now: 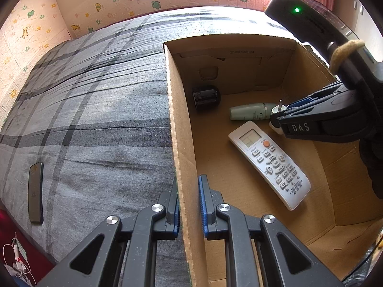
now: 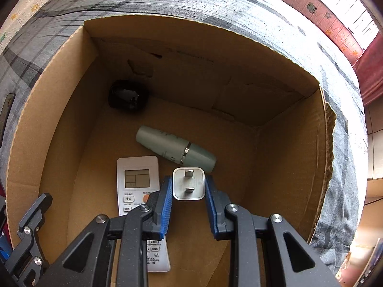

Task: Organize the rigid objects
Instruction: 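Carry the white plug adapter into the box with the right tool and release it, then withdraw the open right tool from the box toward the blue key fob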

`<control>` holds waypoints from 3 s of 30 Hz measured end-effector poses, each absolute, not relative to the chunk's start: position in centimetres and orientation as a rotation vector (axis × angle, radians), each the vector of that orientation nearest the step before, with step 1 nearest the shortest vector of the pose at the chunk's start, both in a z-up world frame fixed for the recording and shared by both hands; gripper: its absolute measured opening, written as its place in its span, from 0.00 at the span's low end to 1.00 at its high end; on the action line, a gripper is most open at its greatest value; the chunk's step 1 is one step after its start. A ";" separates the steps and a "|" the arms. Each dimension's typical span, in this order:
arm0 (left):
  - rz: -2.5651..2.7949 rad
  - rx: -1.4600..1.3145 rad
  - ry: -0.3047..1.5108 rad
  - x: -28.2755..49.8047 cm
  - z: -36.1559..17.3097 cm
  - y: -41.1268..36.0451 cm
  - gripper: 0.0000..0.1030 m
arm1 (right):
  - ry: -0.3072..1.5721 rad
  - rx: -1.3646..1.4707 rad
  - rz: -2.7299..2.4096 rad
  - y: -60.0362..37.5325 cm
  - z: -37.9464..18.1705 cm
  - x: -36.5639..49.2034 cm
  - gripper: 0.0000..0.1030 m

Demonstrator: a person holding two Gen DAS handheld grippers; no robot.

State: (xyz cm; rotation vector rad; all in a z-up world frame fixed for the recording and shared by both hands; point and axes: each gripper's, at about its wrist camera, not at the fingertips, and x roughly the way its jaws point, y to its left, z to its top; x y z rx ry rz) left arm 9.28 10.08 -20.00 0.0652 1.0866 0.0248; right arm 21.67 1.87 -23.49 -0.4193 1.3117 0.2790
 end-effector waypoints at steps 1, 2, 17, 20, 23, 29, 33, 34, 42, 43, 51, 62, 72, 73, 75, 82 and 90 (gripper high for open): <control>0.025 0.066 1.086 9.3 -20.0 10.1 0.14 | 1.317 -0.428 0.273 1.9 -23.8 21.7 0.27; 0.025 0.068 1.087 9.2 -20.0 10.1 0.14 | 1.322 -0.432 0.271 2.1 -24.0 21.9 0.27; 0.027 0.070 1.089 9.2 -20.1 10.0 0.14 | 1.314 -0.353 0.305 1.3 -23.4 23.5 0.41; 0.027 0.068 1.089 9.2 -20.1 10.0 0.14 | 1.305 -0.340 0.309 1.4 -22.7 23.6 0.44; 0.027 0.070 1.089 9.2 -20.1 10.0 0.14 | 1.294 -0.334 0.312 1.4 -22.1 23.3 0.45; 0.025 0.065 1.092 9.3 -20.1 10.1 0.14 | 1.263 -0.326 0.318 1.1 -20.6 21.3 0.45; 0.028 0.074 1.092 9.3 -20.1 9.9 0.14 | 1.248 -0.309 0.327 0.8 -19.1 20.3 0.45; 0.028 0.074 1.093 9.3 -20.2 9.9 0.14 | 1.245 -0.305 0.330 0.7 -18.8 20.0 0.45; 0.031 0.076 1.094 9.4 -20.1 9.7 0.14 | 1.206 -0.290 0.333 -0.5 -16.6 19.1 0.46; 0.031 0.075 1.094 9.4 -20.1 9.7 0.14 | 1.201 -0.285 0.330 -0.7 -16.2 18.8 0.47; 0.032 0.073 1.094 9.5 -20.1 9.8 0.14 | 1.163 -0.244 0.304 -3.7 -14.0 18.3 0.57; 0.034 0.080 1.097 9.5 -20.1 9.7 0.14 | 1.101 -0.198 0.225 -9.3 -11.5 17.7 0.75; 0.034 0.083 1.097 9.6 -20.2 9.7 0.14 | 1.096 -0.130 0.133 -14.9 -12.4 17.4 0.95; 0.034 0.081 1.097 9.5 -20.2 9.7 0.14 | 1.092 -0.128 0.126 -15.4 -12.5 17.3 0.95; 0.032 0.075 1.096 9.5 -20.2 9.8 0.14 | 1.088 -0.123 0.112 -16.3 -12.9 17.2 0.95; 0.033 0.085 1.097 9.5 -20.3 9.7 0.14 | 1.087 -0.094 0.073 -18.7 -15.3 16.3 0.96; 0.035 0.096 1.099 9.6 -20.3 9.5 0.14 | 1.105 -0.098 0.075 -19.8 -19.5 14.1 0.96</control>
